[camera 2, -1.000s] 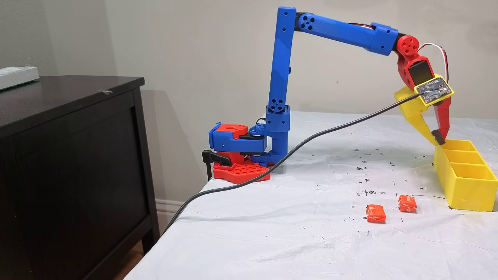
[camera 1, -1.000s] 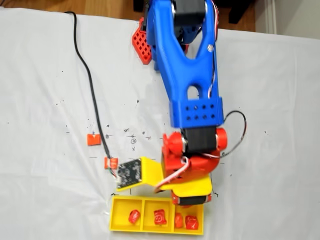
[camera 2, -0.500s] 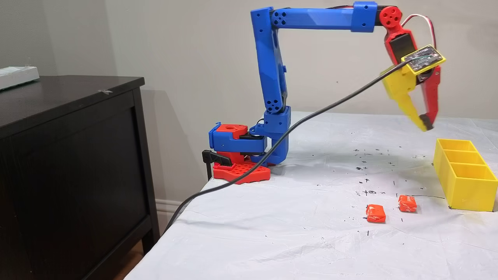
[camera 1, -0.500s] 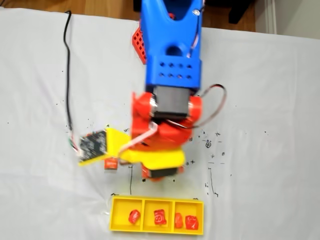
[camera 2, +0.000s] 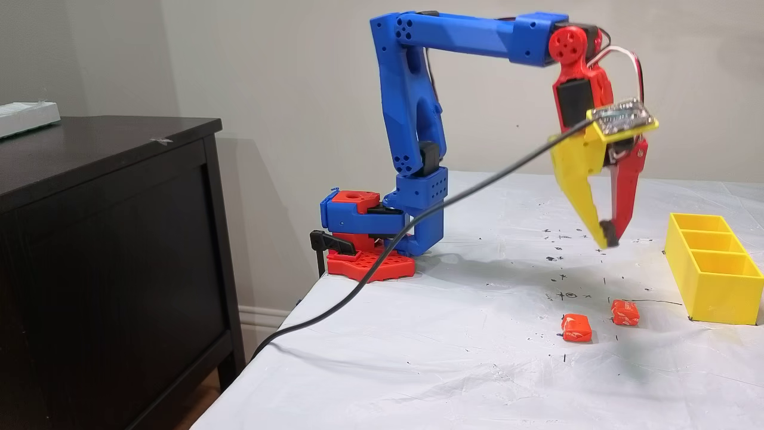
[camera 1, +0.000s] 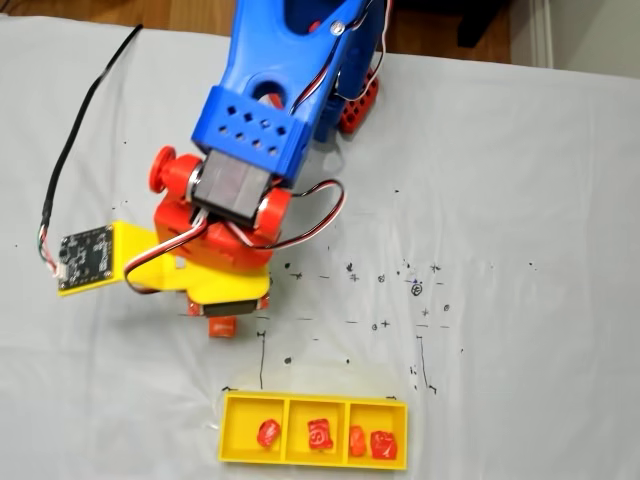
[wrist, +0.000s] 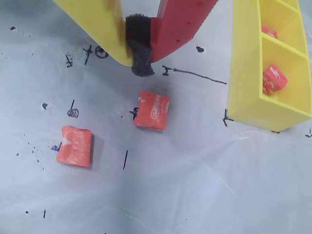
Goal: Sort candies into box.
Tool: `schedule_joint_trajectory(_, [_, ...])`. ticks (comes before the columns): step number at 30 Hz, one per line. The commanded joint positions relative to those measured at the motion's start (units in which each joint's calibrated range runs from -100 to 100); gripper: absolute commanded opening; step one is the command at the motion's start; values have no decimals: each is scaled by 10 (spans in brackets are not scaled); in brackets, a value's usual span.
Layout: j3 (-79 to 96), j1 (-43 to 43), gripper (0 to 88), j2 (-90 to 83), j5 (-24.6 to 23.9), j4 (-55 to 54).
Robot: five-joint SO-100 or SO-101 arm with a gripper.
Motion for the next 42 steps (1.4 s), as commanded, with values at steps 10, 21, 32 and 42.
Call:
schedule_joint_trajectory(10, [-105,14,16,89,16,4])
schedule_joint_trajectory(21, [-146,13,196,133,28,30])
schedule_joint_trajectory(32, [-160,8,225,168,32,32])
schedule_joint_trajectory(42, [-169,-6,221,206,16,11])
